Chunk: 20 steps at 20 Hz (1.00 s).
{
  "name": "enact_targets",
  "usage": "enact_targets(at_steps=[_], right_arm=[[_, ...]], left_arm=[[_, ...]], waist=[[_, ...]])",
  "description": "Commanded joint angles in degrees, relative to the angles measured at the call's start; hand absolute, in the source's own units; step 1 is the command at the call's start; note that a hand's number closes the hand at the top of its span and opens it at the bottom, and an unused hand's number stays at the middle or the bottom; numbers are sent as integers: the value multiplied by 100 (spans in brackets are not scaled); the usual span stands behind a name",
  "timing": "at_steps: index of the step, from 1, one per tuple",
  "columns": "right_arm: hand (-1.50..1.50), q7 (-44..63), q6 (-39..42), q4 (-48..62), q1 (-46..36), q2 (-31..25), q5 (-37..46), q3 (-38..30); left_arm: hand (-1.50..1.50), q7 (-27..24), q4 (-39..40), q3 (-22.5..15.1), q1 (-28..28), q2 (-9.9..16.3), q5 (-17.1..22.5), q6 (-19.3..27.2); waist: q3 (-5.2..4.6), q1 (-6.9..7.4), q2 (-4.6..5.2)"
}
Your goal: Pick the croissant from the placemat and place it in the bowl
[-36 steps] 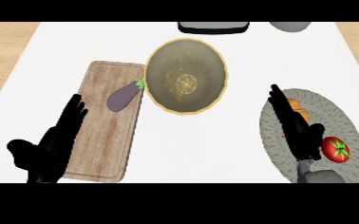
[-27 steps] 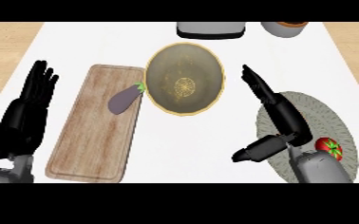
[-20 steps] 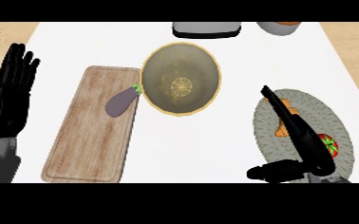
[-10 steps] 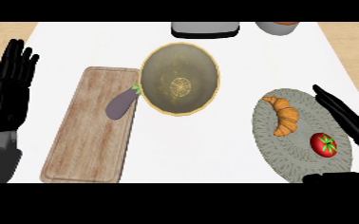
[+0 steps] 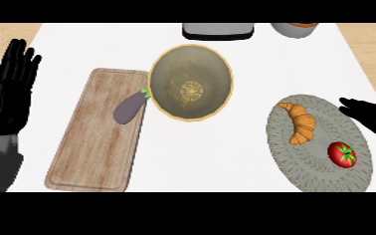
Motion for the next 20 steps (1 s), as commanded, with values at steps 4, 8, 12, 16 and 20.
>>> enact_targets(at_steps=[4,8,12,16,20], right_arm=[[-150,168,785,351,-230,-51,488,129],[-150,890,1116,146,-820,368,642,377],[-150,-123,1032,1207,-942,683,1335,436],[-150,-268,969,1769,-1222,1016,1826,683],[-150,-581,1000,2090,-1139,1210,2063,441]], left_arm=[[0,-33,117,92,-90,-208,-111,-271],[0,236,-415,121,122,-264,-315,-144],[0,190,17,375,-82,-319,-378,-431],[0,336,-179,439,-106,-497,-481,-303],[0,266,-338,520,186,-589,-711,-423]], waist=[[11,59,12],[10,102,2],[13,84,12],[13,98,14],[12,72,5]])
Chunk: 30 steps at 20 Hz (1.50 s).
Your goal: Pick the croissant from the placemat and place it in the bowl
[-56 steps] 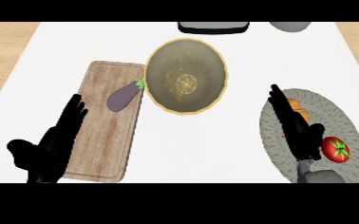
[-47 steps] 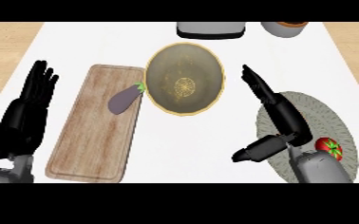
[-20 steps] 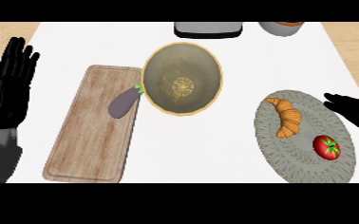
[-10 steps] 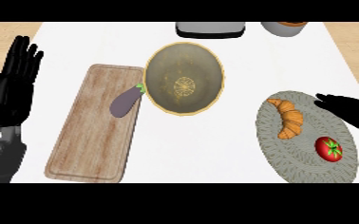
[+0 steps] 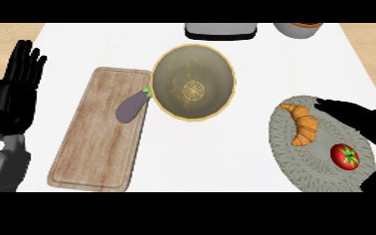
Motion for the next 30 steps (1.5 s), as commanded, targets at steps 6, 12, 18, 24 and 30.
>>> enact_targets(at_steps=[6,12,18,24,30], right_arm=[[-150,-448,-679,1399,-448,855,1170,386],[-150,-1348,-827,2249,-781,912,1318,-13],[-150,-1206,-688,2204,-1047,1414,1647,157],[-150,-1077,-608,2255,-1049,1500,2049,60],[-150,-1754,-969,3243,-1291,1579,2373,-69]], left_arm=[[0,-7,493,287,-490,-112,-142,-376],[0,-141,371,276,-210,-508,-501,-242],[0,560,13,562,-450,-288,-431,-443],[0,128,531,681,-550,-551,-633,-542],[0,324,-61,609,-202,-751,-864,-492]], waist=[[0,-10,14],[0,-10,5],[-1,-11,-2],[-3,-35,0],[-1,-5,0]])
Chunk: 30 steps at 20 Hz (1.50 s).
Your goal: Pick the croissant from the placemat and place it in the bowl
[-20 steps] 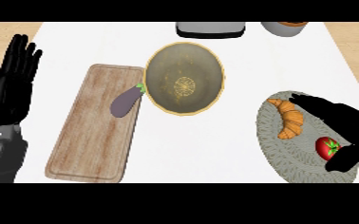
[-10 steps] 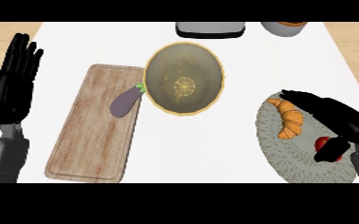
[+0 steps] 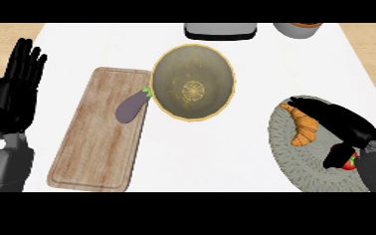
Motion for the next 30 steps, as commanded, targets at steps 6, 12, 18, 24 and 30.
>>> enact_targets(at_steps=[6,12,18,24,30], right_arm=[[-150,-179,-704,1231,-285,466,611,15],[-150,-10,-658,1888,-875,568,776,-182],[150,-870,-1713,2251,-696,523,797,-352],[150,-1108,-1823,2510,-1059,514,827,-475],[150,-1786,-1718,3336,-2295,-12,1022,-508]], left_arm=[[0,-615,741,290,-166,-66,-62,-385],[0,-73,366,-3,-358,-365,-348,-52],[0,13,-21,249,37,-230,-180,-279],[0,357,-429,185,62,-340,-275,-158],[0,154,-111,268,-165,-222,-194,-400]], waist=[[-1,-5,7],[0,-4,6],[1,2,2],[1,10,-5],[12,236,79]])
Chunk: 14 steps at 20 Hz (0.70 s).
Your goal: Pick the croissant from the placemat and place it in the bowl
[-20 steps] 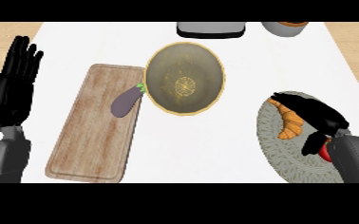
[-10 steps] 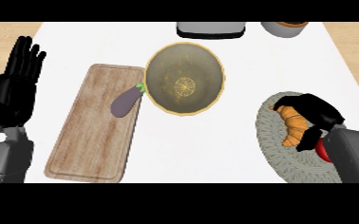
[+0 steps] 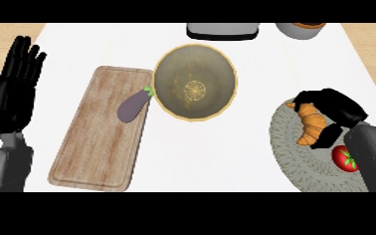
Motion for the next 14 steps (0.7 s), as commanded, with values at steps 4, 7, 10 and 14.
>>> enact_targets(at_steps=[4,7,10,14], right_arm=[[150,-773,482,639,-1705,-797,354,192],[150,-1245,460,1025,-2107,-1001,271,62],[150,-1442,205,1233,-2479,-1183,221,-118],[150,-1906,160,1605,-2923,-1385,-60,-463]], left_arm=[[0,-152,7,-361,-424,-212,26,-191],[0,-121,-24,-449,-446,-284,-39,-131],[0,-7,87,-411,-716,-252,-67,-39],[0,-16,117,-484,-729,-295,-79,-76]], waist=[[53,793,375],[68,837,367],[77,788,416],[75,746,386]])
